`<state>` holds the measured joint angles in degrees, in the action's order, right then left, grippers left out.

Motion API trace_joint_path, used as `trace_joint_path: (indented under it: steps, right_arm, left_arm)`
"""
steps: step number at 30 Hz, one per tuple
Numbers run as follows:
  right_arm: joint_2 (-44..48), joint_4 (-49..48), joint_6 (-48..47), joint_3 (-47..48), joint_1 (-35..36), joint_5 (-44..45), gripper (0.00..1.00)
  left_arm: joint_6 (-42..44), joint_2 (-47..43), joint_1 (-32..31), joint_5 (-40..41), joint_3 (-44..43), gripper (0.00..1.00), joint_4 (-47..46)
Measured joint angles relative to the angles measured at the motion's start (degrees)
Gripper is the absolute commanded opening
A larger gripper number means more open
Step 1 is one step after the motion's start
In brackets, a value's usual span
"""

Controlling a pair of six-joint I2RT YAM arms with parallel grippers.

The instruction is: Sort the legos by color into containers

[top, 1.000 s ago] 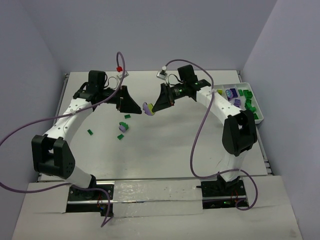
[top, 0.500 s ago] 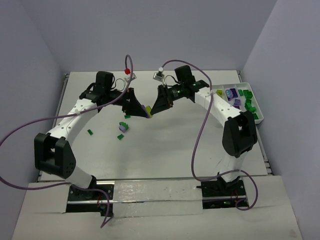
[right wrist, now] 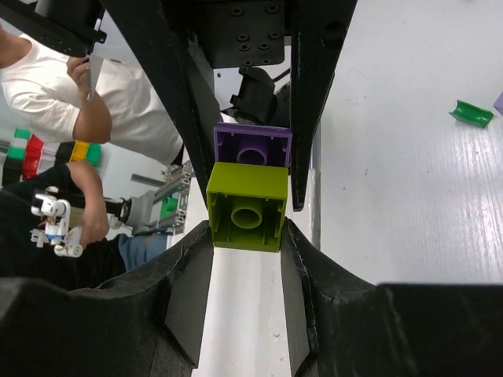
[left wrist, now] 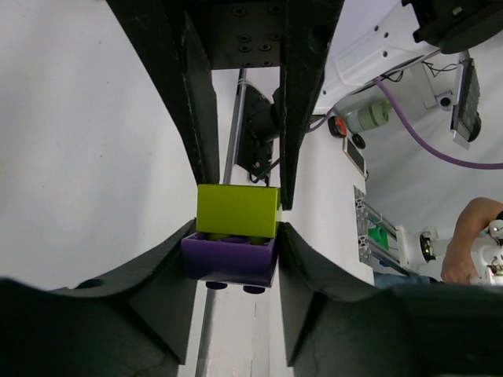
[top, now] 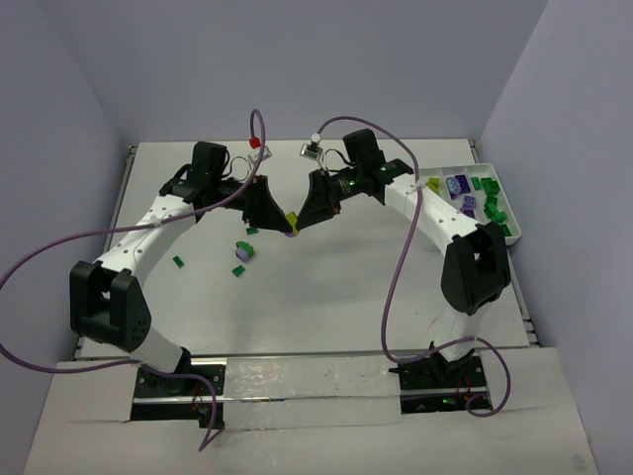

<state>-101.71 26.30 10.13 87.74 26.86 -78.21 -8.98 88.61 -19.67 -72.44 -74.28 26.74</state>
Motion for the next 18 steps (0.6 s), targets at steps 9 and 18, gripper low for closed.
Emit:
trace_joint_path:
  steps: [9, 18]
  right_arm:
    - [0.02, 2.48, -2.38, 0.38, -3.31, -1.00, 0.00]
    - [0.16, 14.69, -12.25, 3.26, -15.48, 4.85, 0.00]
  left_arm:
    - [11.08, 0.91, 0.24, -2.12, -1.33, 0.15, 9.55]
    - [17.02, 3.67, 1.46, 1.95, -2.22, 0.06, 15.13]
